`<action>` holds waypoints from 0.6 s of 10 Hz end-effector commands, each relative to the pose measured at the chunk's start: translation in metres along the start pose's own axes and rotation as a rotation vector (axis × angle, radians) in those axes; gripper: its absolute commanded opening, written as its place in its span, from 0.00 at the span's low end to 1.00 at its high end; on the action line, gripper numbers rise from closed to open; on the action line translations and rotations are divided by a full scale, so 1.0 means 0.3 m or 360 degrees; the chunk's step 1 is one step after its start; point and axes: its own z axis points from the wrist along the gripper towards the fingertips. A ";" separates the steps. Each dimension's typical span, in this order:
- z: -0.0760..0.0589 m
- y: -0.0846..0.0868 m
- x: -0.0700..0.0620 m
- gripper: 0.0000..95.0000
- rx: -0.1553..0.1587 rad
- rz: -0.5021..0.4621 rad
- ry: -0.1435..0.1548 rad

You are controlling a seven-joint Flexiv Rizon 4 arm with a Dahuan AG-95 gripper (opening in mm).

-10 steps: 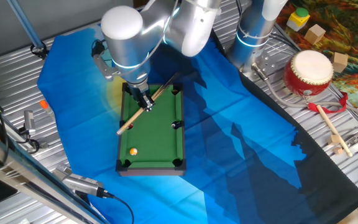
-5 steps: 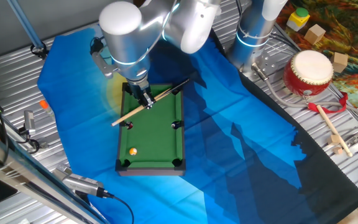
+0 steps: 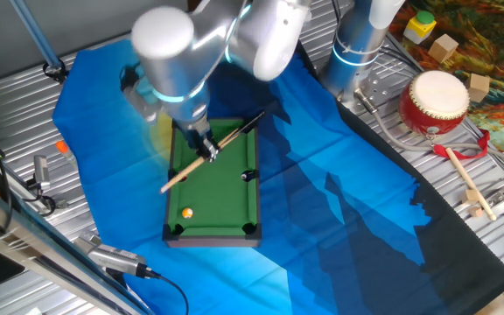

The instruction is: Hit the pool ball

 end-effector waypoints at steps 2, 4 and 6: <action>0.013 0.029 -0.039 0.00 0.0023 -0.0149 0.0002; 0.013 0.029 -0.039 0.00 0.0036 0.0141 -0.0010; 0.013 0.029 -0.039 0.00 0.0053 0.0092 0.0004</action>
